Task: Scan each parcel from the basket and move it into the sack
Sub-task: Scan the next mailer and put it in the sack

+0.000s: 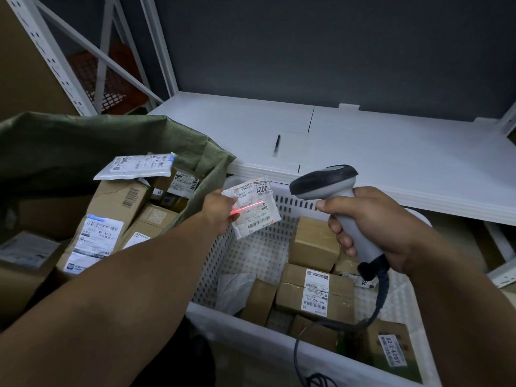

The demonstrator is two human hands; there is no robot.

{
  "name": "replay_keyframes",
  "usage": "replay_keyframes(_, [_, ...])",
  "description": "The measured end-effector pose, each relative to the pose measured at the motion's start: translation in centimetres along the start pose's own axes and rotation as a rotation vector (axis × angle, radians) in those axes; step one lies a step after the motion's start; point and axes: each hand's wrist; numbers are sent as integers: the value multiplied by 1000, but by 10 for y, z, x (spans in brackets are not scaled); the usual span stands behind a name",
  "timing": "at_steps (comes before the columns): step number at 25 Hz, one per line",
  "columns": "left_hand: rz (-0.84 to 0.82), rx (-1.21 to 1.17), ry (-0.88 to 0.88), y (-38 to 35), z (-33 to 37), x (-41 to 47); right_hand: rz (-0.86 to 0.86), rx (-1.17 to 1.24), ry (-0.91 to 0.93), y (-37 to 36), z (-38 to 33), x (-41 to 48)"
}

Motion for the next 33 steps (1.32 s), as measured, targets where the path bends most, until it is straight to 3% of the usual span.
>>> replay_keyframes(9, [95,31,9,-3,-2,6,-38,-29,8,2,-6,-4])
replay_keyframes(23, [109,123,-62,1,-13,20,-27,-33,22,10,-6,-5])
replay_keyframes(33, [124,64,85,-4,-8,13,-29,-25,9,14,-6,-6])
Point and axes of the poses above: each hand's wrist, its own x-axis towards the middle knuckle, its own y-axis out of the back of the hand, z = x × y, and after that the axes turned 8 degrees about z, right-handed
